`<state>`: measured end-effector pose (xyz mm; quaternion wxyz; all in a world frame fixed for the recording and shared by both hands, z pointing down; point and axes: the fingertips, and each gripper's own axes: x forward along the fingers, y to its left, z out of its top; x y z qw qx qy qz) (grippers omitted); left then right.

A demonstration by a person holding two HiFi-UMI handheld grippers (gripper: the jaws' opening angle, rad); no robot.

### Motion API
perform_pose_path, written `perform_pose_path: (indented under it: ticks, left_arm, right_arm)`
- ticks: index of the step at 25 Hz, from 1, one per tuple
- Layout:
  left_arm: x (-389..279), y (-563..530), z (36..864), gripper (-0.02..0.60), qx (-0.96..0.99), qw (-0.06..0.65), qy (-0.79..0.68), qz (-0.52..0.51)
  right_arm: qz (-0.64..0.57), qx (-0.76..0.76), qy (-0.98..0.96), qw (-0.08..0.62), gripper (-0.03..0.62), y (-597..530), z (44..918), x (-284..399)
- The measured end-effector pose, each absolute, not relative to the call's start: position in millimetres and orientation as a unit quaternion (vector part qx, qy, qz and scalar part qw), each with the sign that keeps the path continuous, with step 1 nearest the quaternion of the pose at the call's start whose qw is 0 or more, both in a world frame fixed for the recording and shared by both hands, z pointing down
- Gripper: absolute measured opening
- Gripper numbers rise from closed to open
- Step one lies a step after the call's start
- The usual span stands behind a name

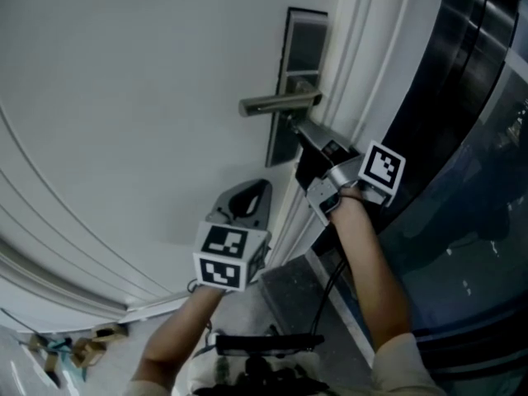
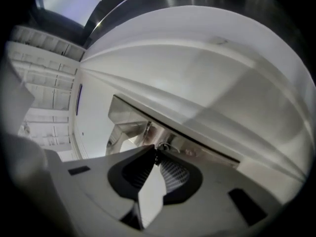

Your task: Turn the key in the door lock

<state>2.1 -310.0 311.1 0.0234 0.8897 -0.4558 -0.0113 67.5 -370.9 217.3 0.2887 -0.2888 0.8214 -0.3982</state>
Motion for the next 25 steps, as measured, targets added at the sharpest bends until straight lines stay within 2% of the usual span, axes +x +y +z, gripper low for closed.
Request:
perform_pose_path:
  ticks: [5,12,21,25]
  left_arm:
    - [1.9,-307.4,312.1,0.019,0.89,0.024,-0.455,-0.011]
    - [3.8,-310.0,307.1,0.018,0.889,0.019,-0.458,-0.011]
    - [16.3,-313.2,307.5,0.018,0.881,0.014,-0.473,-0.004]
    - [25.3,-308.9,314.6,0.018,0.873,0.015,-0.488,0.001]
  right_arm:
    - [-0.455,-0.232,0.779,0.364,0.051,-369.9,220.7,67.4]
    - [-0.49,-0.184,0.74,0.422,0.057,-372.3,222.1,69.9]
    - [-0.432,-0.192,0.796,0.378,0.064,-362.7,222.6,69.9]
    - [-0.376,-0.195,0.842,0.333,0.064,-341.5,226.9,72.1]
